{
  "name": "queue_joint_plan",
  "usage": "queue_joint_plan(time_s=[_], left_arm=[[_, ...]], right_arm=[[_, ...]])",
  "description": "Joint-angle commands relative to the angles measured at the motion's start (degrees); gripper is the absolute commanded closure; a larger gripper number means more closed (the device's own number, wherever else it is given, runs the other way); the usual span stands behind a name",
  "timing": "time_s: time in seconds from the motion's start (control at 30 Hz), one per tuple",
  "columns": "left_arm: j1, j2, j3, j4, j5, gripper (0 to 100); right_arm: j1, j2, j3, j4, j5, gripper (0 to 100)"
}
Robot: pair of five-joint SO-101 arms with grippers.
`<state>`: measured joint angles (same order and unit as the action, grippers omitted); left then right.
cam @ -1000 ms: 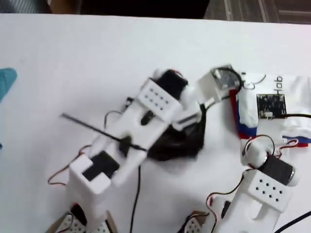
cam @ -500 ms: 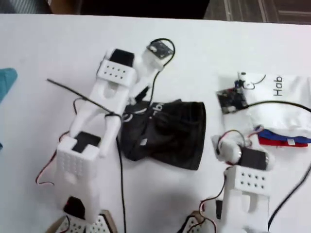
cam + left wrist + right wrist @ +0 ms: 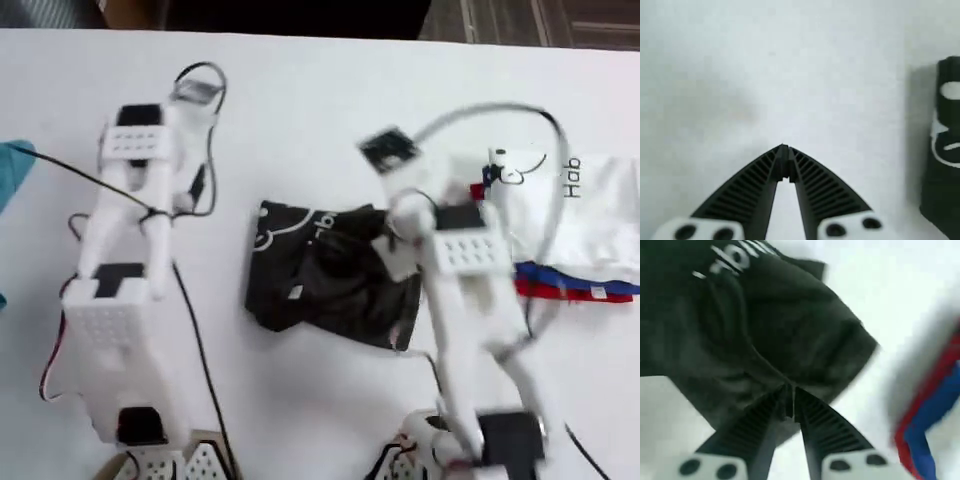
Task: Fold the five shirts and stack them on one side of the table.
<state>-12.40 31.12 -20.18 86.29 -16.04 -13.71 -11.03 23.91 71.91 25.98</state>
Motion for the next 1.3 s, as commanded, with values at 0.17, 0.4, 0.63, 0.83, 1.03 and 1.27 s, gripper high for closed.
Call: queue_joint_plan(time_s=[0.17,0.4,0.63,0.83,1.03,1.27], left_arm=[[-22.7,-11.8,6.8,-3.8,-0.9,97],[-18.7,-12.1,26.2,-16.1,5.3,97],[-13.5,-13.5,35.7,-26.1,8.6,97],[-13.5,-12.7,35.3,-26.2,8.5,97],[-13.5,-12.7,35.3,-26.8,8.9,97],[-13.5,-12.7,35.3,-27.0,8.9,97]], right_arm=[[-11.6,24.1,-27.8,8.6,-0.1,97.7],[-11.2,32.5,-35.3,8.2,-0.1,97.7],[-11.5,35.0,-35.9,14.4,0.0,97.7],[-11.1,34.5,-35.8,23.5,5.9,97.6],[-11.1,21.1,-26.1,24.2,6.9,97.7],[-10.2,7.9,-20.4,13.8,5.5,97.7]])
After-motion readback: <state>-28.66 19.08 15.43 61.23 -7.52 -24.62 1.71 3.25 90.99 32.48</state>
